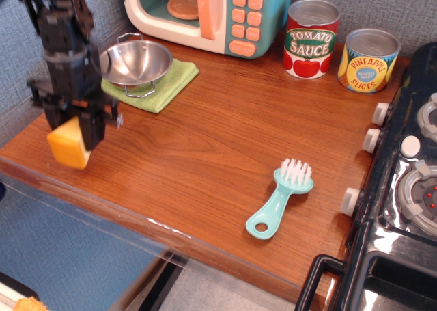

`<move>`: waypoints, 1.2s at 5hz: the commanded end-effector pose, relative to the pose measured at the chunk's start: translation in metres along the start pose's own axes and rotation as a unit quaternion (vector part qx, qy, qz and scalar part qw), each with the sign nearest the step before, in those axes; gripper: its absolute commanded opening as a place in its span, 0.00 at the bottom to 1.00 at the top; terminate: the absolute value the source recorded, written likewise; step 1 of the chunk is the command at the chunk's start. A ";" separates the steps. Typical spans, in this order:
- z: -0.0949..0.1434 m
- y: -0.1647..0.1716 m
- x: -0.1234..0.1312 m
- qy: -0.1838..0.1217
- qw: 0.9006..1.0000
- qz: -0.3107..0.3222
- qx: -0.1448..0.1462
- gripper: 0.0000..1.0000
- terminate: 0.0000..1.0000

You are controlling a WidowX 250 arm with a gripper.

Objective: Put the cheese in front of the red can.

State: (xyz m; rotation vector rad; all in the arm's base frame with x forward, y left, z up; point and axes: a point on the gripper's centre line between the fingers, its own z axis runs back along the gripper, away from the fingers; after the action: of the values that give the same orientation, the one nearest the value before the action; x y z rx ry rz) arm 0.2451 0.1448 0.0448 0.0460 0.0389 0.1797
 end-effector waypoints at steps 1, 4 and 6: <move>0.052 -0.084 0.022 -0.022 0.993 0.033 -0.111 0.00 0.00; 0.026 -0.187 0.114 -0.040 0.996 0.022 -0.077 0.00 0.00; 0.017 -0.208 0.139 -0.035 0.999 -0.003 -0.023 0.00 0.00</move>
State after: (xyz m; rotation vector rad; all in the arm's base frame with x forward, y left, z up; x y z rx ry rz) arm 0.4121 -0.0390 0.0220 0.0142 0.0223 0.1691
